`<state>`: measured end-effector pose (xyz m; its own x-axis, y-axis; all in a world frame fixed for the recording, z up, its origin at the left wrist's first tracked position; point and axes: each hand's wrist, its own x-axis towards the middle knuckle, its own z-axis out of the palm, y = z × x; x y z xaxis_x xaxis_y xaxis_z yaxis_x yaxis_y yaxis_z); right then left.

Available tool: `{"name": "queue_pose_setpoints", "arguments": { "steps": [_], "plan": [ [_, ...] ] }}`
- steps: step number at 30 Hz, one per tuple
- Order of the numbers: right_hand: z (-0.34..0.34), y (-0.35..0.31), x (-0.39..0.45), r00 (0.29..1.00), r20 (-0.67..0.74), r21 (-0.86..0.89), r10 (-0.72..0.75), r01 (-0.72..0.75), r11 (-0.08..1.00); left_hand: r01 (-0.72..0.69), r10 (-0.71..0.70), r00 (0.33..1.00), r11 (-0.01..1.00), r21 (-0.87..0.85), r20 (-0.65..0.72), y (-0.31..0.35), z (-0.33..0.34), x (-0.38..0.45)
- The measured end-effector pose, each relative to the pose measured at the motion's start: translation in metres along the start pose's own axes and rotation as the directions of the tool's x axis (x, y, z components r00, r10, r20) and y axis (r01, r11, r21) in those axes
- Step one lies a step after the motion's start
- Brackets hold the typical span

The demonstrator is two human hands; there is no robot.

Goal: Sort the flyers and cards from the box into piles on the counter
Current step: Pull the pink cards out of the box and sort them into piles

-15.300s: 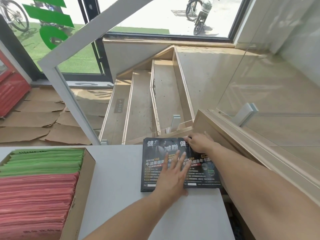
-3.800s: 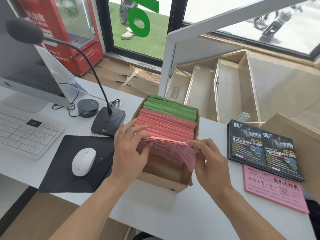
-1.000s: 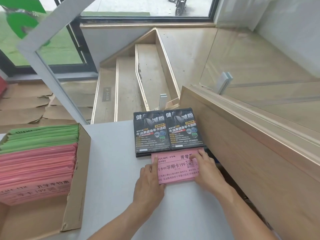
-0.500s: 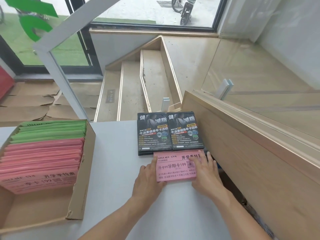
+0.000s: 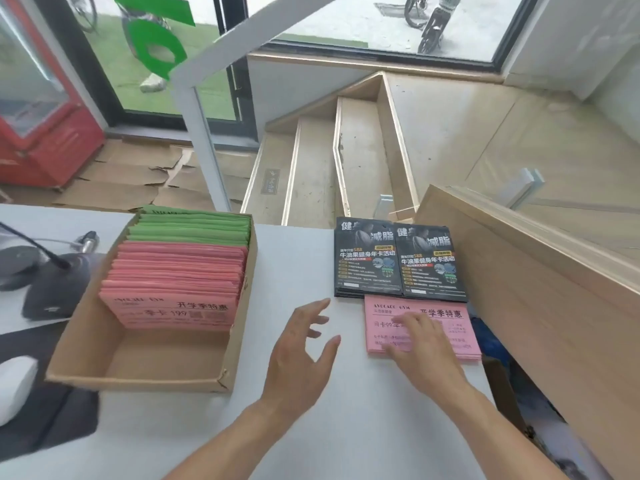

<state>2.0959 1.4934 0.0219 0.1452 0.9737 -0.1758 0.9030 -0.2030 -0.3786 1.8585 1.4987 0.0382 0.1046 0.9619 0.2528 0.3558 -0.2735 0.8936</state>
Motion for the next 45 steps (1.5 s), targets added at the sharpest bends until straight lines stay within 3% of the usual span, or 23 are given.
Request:
{"name": "queue_pose_setpoints", "arguments": {
  "steps": [3,6,8,12,17,26,28,32,35,37,42,45],
  "plan": [
    [0.006,-0.054,0.006,0.985,-0.117,0.116,-0.129,0.143,0.983,-0.068,0.076,0.984,0.996,0.058,-0.159,0.007,-0.047,0.008],
    [0.018,-0.127,0.011,0.926,-0.183,0.152,-0.331,0.359,0.921,0.014,0.031,0.96,0.988,0.157,-0.279,-0.005,-0.101,0.02],
    [0.03,-0.173,0.016,0.87,-0.177,0.141,-0.459,0.484,0.863,0.081,-0.011,0.963,0.966,0.247,-0.27,-0.019,-0.142,0.028],
    [0.05,-0.242,0.022,0.78,-0.15,0.037,-0.607,0.618,0.785,0.186,-0.15,0.983,0.83,0.525,-0.109,-0.05,-0.211,0.037],
    [0.062,-0.274,0.024,0.787,-0.118,-0.155,-0.605,0.587,0.794,0.184,-0.235,0.972,0.775,0.604,0.005,-0.08,-0.24,0.032],
    [0.067,-0.273,0.01,0.708,-0.254,-0.289,-0.659,0.595,0.75,0.217,-0.216,0.975,0.838,0.501,-0.06,-0.094,-0.234,0.023],
    [0.066,-0.277,0.01,0.712,-0.214,-0.283,-0.669,0.61,0.74,0.206,-0.208,0.977,0.845,0.493,-0.051,-0.096,-0.233,0.022],
    [0.059,-0.286,0.013,0.79,-0.013,-0.189,-0.613,0.6,0.777,0.199,-0.21,0.977,0.855,0.478,-0.03,-0.097,-0.234,0.021],
    [0.057,-0.288,0.017,0.794,0.083,-0.227,-0.602,0.604,0.764,0.197,-0.197,0.979,0.86,0.47,-0.05,-0.095,-0.234,0.02],
    [0.055,-0.29,0.016,0.785,0.047,-0.203,-0.618,0.613,0.764,0.188,-0.177,0.982,0.865,0.464,-0.068,-0.095,-0.235,0.02],
    [0.063,-0.281,0.009,0.714,-0.199,-0.096,-0.671,0.668,0.738,0.096,-0.036,0.991,0.854,0.512,-0.126,-0.097,-0.238,0.019],
    [0.066,-0.276,0.009,0.692,-0.246,-0.096,-0.678,0.679,0.728,0.076,0.008,0.988,0.842,0.535,-0.154,-0.098,-0.239,0.018]
  ]
}}
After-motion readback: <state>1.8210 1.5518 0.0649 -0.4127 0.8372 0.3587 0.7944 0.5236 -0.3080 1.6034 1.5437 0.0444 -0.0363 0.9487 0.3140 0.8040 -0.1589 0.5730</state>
